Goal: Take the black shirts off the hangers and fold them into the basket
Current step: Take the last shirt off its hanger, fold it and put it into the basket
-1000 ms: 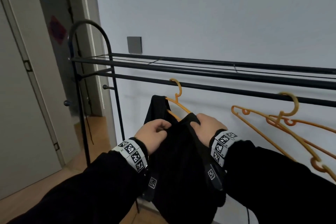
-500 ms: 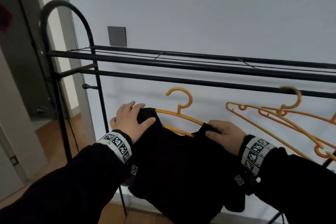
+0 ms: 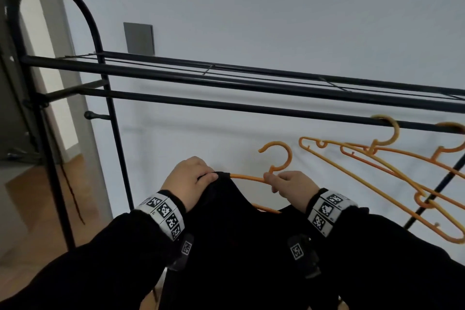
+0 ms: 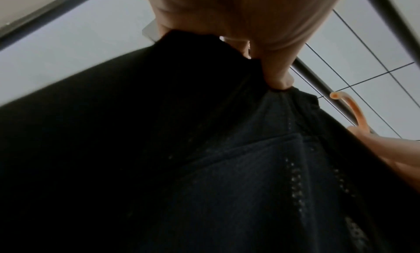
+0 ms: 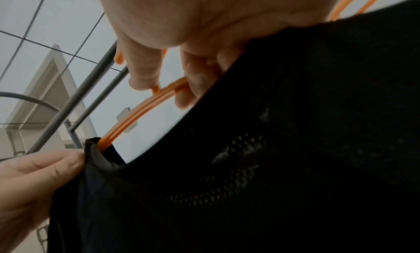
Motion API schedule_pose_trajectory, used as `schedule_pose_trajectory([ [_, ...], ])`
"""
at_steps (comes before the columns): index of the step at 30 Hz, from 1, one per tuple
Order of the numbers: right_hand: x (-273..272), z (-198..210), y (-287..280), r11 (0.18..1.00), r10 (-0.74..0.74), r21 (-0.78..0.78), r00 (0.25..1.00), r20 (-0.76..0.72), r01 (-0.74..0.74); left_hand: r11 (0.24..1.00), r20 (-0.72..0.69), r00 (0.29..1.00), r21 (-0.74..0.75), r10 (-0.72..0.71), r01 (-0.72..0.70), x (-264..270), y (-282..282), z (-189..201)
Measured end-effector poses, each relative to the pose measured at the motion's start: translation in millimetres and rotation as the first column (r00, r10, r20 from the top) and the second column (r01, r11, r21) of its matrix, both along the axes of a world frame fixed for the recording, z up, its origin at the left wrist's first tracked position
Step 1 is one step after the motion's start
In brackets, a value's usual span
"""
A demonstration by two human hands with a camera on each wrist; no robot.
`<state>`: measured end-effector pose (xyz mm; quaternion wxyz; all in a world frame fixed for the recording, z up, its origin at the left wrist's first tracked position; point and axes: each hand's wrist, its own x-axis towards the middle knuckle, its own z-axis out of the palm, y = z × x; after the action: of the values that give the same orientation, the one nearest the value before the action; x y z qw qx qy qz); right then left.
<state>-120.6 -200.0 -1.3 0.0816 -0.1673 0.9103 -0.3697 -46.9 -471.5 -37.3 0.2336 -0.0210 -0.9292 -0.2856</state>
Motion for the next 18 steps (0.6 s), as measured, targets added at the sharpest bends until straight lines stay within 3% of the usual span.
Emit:
schedule_pose_trajectory([
  [4,-9.0,-10.3,10.7,0.994,-0.073,0.087,0.994,0.079,0.066,0.982,-0.03,0.992,0.149,0.124,-0.118,1.8,-2.9,-3.0],
  [7,-19.2,-20.3,23.9,0.984,-0.13,0.134,0.988,0.082,0.118,0.95,0.053,0.974,0.217,0.221,-0.227,0.4,-4.5,-7.9],
  [12,-18.5,-20.7,38.4,0.974,-0.19,-0.095,0.971,0.146,0.205,0.878,0.161,0.943,0.347,0.291,-0.33,-11.8,-2.2,-20.8],
  [15,-5.8,-13.6,35.4,0.965,-0.132,-0.219,0.989,0.062,0.142,0.895,0.214,0.954,0.351,0.209,-0.275,-18.9,10.8,-24.3],
  [18,9.5,1.4,17.3,0.963,0.03,-0.263,0.992,-0.118,-0.061,0.918,0.176,0.98,0.367,0.092,-0.152,-25.5,34.4,-18.3],
])
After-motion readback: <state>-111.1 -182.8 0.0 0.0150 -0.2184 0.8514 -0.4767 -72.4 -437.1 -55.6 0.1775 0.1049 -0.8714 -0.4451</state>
